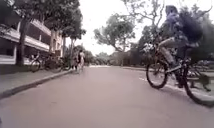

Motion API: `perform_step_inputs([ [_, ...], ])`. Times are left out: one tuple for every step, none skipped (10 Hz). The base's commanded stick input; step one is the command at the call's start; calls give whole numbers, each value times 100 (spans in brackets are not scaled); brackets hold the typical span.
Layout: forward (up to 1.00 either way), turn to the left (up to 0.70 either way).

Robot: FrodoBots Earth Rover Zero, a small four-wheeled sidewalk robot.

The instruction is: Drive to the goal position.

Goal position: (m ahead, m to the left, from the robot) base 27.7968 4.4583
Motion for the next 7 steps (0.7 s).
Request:
perform_step_inputs([
  [100, 0],
  [100, 0],
  [100, 0],
  [100, 13],
  [100, 21],
  [100, 0],
  [100, 0],
])
